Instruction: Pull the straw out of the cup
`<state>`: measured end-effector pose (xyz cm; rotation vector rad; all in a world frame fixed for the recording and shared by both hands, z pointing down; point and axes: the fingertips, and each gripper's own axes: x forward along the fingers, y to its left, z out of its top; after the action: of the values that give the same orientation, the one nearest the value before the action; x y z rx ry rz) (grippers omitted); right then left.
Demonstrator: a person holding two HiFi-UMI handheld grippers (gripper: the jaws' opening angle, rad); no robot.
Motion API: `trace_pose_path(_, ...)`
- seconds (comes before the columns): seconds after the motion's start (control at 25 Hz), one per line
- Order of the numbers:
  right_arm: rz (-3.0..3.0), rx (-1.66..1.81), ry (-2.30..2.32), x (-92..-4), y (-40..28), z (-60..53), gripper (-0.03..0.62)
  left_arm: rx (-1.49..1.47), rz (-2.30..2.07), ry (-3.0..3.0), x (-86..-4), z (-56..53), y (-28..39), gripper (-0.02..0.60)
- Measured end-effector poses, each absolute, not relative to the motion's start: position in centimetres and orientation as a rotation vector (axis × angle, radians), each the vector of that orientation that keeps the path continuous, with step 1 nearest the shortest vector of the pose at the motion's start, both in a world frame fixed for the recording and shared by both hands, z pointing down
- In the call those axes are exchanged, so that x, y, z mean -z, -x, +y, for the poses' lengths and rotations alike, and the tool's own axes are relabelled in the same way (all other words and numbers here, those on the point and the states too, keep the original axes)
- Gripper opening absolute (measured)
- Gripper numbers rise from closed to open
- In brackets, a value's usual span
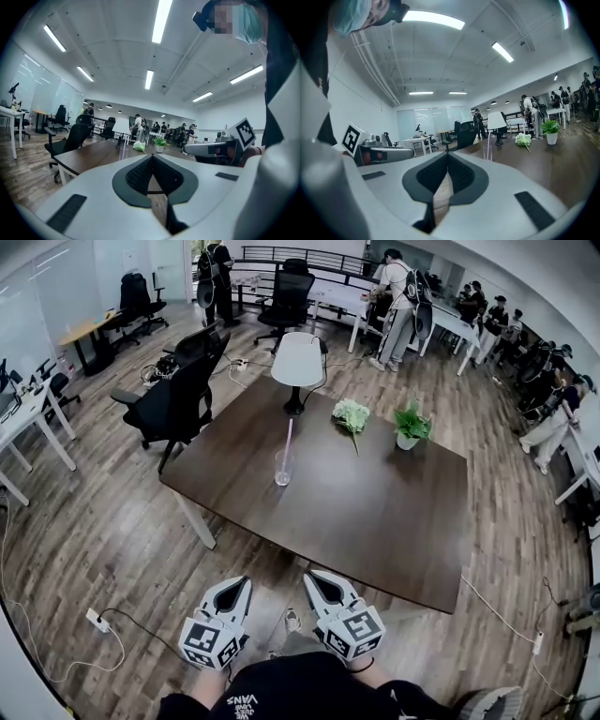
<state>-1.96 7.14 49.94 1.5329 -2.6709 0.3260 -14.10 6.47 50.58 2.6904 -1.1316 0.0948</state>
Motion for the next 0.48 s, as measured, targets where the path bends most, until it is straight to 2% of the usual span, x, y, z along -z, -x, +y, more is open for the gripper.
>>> trace_pose_path(0.48, -2.710, -0.323, -1.473, -49.9, -0.2, -0.5, 0.018, -0.100, -1.173, -2.674, -50.4, -0.9, 11.3, 0.011)
